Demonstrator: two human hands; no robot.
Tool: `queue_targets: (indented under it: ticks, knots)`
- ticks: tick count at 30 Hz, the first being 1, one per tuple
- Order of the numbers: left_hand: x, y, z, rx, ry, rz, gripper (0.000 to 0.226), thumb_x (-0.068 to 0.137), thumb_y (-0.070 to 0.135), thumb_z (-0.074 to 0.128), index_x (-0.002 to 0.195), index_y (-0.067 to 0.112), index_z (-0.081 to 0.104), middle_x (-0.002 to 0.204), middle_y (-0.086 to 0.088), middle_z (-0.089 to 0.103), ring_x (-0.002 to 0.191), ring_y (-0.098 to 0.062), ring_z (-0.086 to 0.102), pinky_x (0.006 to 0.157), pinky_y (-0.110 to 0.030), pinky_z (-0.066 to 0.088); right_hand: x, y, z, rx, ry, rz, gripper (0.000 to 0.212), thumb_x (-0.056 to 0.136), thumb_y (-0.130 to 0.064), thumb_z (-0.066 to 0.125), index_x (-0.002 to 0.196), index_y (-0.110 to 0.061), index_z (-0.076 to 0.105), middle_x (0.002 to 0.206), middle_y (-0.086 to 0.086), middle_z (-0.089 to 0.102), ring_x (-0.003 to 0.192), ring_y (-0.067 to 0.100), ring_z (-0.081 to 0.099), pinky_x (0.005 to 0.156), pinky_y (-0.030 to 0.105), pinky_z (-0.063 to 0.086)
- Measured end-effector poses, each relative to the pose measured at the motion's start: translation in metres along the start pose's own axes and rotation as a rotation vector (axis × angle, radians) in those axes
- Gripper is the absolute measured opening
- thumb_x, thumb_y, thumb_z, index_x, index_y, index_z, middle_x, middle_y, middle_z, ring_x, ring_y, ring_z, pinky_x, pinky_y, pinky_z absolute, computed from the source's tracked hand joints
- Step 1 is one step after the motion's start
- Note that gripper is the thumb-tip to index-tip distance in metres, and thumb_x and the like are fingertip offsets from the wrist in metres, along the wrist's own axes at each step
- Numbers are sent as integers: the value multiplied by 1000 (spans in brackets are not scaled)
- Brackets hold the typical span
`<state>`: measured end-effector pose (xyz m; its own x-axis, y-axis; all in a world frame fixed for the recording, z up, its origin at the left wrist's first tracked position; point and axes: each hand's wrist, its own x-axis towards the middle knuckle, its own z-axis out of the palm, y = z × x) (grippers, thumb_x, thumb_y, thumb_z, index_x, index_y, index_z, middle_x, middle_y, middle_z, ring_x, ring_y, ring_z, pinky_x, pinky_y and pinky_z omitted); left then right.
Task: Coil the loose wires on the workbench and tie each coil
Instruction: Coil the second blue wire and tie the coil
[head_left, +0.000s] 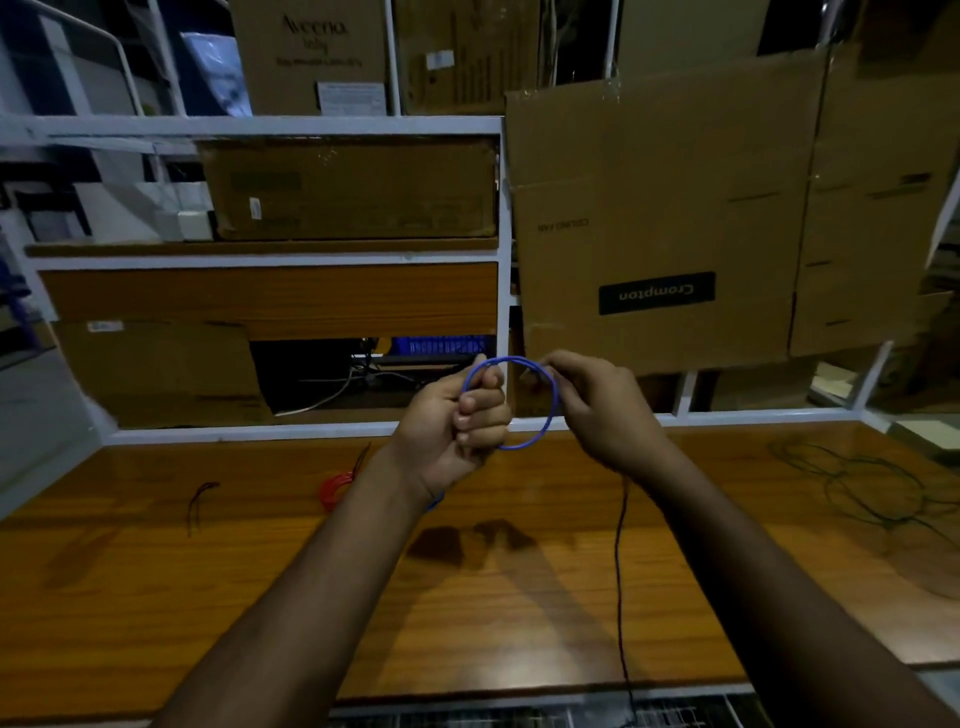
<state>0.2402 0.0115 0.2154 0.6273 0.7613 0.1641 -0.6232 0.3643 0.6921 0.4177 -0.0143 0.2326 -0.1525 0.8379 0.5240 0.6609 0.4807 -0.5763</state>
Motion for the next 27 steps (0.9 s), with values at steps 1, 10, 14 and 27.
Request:
queue_targets:
  ticks: [1,10,14,27]
  knots:
    - [0,1,-1,-36,12,0,37,98,26,39,72,9,60,47,8,39,36,-3,34,36,-14,23,-2,1,1,205,-42,79,23,105,-20,42,103,-17,65,94,-2,69,74,6,64,65,27,55]
    - [2,4,-3,191,93,9,34,98,31,41,70,13,49,51,7,26,43,-7,20,42,-21,19,-10,11,6,645,-29,232,29,107,-25,35,103,-8,58,83,3,70,49,10,43,44,21,34]
    - [-1,1,-4,334,50,-56,36,98,32,41,66,16,47,50,7,26,42,-6,22,41,-21,20,-16,21,10,616,0,225,29,106,-27,38,99,-7,57,83,3,71,49,15,50,44,24,40]
    - [2,11,-19,-30,30,217,34,103,25,33,77,15,52,55,7,31,46,-7,28,47,-21,25,-63,115,25,898,-346,507,19,91,-4,61,109,-6,64,90,8,61,84,21,59,82,40,51]
